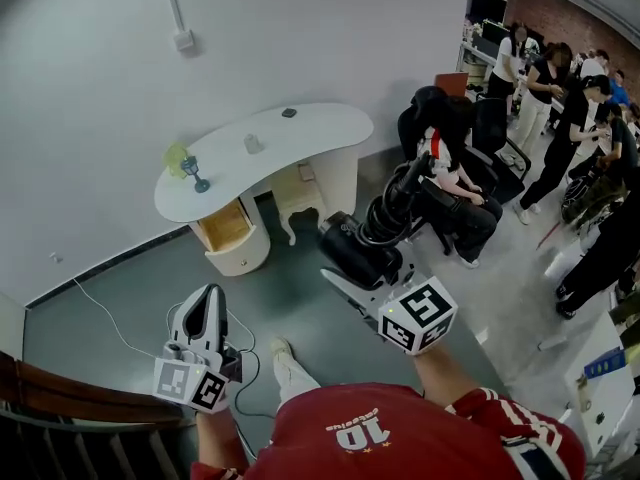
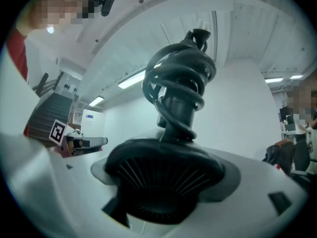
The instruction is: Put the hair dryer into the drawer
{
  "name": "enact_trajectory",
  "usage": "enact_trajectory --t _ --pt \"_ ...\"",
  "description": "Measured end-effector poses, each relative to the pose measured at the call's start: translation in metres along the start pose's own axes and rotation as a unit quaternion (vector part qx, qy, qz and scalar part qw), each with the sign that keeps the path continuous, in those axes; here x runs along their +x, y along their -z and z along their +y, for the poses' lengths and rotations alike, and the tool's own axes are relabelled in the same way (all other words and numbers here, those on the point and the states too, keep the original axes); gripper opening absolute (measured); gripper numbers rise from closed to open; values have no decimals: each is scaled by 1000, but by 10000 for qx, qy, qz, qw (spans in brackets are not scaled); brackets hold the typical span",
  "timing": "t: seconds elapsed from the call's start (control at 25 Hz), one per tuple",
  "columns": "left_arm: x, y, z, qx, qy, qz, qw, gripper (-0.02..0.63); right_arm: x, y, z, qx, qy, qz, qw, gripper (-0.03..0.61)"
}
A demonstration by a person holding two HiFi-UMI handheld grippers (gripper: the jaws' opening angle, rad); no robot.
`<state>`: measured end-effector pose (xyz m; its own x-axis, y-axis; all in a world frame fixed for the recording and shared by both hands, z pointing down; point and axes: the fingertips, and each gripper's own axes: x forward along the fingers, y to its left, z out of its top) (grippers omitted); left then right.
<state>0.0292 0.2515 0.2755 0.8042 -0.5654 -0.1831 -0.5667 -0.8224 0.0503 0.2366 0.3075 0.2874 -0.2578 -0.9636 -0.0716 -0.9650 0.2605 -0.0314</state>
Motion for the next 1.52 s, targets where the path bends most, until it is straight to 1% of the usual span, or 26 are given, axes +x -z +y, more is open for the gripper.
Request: enact_trajectory --t 0.16,0.32,0.48,0.6,0.76,1.04,1.28,1.52 --pt "-11 3 10 -35 -168 106 9998 -2 8 7 12 -53 -260 137 9996 411" --pt "-16 9 20 -131 -310 181 9993 -2 18 16 21 26 -512 246 9984 411" --pt "-13 15 35 -120 -391 253 9988 -2 40 30 24 138 -705 414 9966 411" --pt "-13 21 54 -137 -448 289 9985 -2 63 42 31 169 -819 550 9950 411" --pt "-8 30 89 -266 -561 333 9975 -2 101 54 40 141 -968 714 9926 411" --pt "30 36 161 -498 -739 387 9953 -2 189 65 28 163 -1127 997 9885 411" --pt "54 44 235 -603 -741 446 9944 -2 271 90 32 252 -1259 1389 9819 411" --pt "77 52 307 -666 -638 632 9937 -2 344 121 36 453 -1248 1831 9741 411"
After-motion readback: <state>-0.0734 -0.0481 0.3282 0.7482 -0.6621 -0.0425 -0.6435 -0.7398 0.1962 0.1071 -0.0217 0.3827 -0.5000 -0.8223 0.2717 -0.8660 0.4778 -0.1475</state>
